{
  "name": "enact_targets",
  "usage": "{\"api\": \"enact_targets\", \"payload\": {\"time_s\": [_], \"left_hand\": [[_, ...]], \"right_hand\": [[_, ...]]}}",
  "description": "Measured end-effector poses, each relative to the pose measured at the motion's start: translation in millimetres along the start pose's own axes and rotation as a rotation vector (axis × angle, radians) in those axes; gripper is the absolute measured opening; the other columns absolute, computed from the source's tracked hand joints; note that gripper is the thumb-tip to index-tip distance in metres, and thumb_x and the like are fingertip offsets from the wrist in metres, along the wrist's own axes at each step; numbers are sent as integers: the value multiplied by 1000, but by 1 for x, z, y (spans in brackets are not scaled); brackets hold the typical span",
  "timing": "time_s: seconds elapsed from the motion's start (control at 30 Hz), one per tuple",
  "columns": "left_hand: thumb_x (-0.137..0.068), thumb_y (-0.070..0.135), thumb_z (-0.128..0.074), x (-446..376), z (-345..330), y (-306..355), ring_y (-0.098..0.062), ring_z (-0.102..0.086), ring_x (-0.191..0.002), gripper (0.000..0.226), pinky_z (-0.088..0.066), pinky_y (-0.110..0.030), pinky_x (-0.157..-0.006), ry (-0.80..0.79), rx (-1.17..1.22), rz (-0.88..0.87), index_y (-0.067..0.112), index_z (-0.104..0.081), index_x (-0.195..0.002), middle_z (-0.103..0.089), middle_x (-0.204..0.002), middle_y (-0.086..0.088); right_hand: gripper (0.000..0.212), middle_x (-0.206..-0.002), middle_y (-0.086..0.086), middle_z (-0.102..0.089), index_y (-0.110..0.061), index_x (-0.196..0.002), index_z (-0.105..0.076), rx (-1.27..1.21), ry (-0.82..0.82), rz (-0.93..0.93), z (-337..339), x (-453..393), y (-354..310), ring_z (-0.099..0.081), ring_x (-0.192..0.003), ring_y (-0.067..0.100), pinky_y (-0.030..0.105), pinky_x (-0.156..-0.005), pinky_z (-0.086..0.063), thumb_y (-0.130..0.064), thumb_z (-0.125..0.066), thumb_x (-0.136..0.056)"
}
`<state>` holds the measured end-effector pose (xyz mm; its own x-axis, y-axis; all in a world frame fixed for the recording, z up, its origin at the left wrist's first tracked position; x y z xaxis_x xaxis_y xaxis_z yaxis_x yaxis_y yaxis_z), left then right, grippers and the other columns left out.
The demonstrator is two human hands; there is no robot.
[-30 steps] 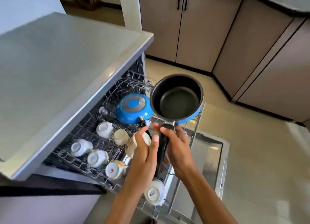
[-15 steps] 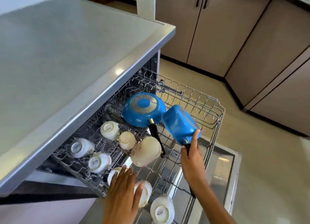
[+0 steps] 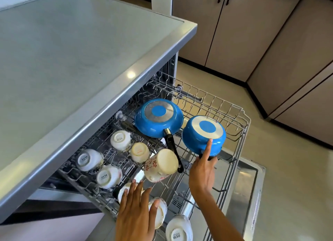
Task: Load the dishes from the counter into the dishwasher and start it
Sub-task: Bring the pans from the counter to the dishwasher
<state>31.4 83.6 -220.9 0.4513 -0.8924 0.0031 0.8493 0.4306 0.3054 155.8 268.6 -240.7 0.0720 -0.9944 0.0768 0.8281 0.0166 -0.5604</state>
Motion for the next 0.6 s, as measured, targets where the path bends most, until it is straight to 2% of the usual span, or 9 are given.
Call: {"api": "enact_targets", "payload": {"time_s": [0.13, 0.27, 0.37, 0.43, 0.53, 0.6], "left_hand": [[-99, 48, -15, -1, -2, 0, -26, -42, -120, 69, -15, -31, -108, 30, 1, -6, 10, -72, -98, -66, -115, -14], [-99, 47, -15, -1, 2, 1, -32, -59, -112, 68, -17, -28, -107, 78, -4, -9, 13, -74, -94, -68, -112, -11], [-99, 45, -17, 1, 2, 3, -29, -62, -109, 64, -30, -34, -99, 79, 5, -12, 17, -73, -90, -69, -110, -8], [-98, 44, -16, 3, 2, 4, -26, -62, -108, 62, -34, -35, -95, 68, 22, -7, 20, -72, -87, -69, -109, -6], [-96, 40, -25, 4, 4, 3, -23, -62, -109, 50, -34, -35, -94, 48, 44, -3, 24, -71, -86, -69, -108, -2], [-90, 35, -35, 6, 9, 3, -22, -60, -111, 34, -34, -36, -98, 70, 78, -11, 26, -68, -88, -68, -110, 1]], "right_hand": [[88, -118, 19, -45, -26, -147, 10, 59, -35, 23, -9, 8, 12, -56, -71, 28, 35, -53, -44, -7, -54, -89], [93, -104, 14, -53, -20, -147, 10, 161, -92, 38, -13, 14, 18, -51, -60, 20, 33, -50, -45, -12, -60, -87], [100, -100, 6, -55, -22, -142, 26, 315, -178, 36, -17, 20, 23, -46, -59, 14, 25, -50, -39, -15, -58, -88], [98, -96, 4, -54, -23, -139, 32, 355, -209, 41, -15, 22, 22, -46, -60, 12, 24, -51, -38, -19, -53, -91], [89, -93, 4, -54, -23, -143, 24, 309, -250, 44, -5, 27, 13, -50, -64, 16, 27, -54, -38, -25, -49, -92], [80, -105, 8, -57, -22, -148, 6, 264, -267, 42, 6, 32, 5, -60, -80, 23, 30, -59, -41, -29, -51, -92]]}}
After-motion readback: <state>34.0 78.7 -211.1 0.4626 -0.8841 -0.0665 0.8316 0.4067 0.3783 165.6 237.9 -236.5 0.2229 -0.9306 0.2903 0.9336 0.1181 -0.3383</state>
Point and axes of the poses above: each hand's wrist, its own x-axis away from the middle knuckle, its own z-axis out of the back of the hand, y = z × x, the point moved 8 cm from there along -x, towards the middle knuckle
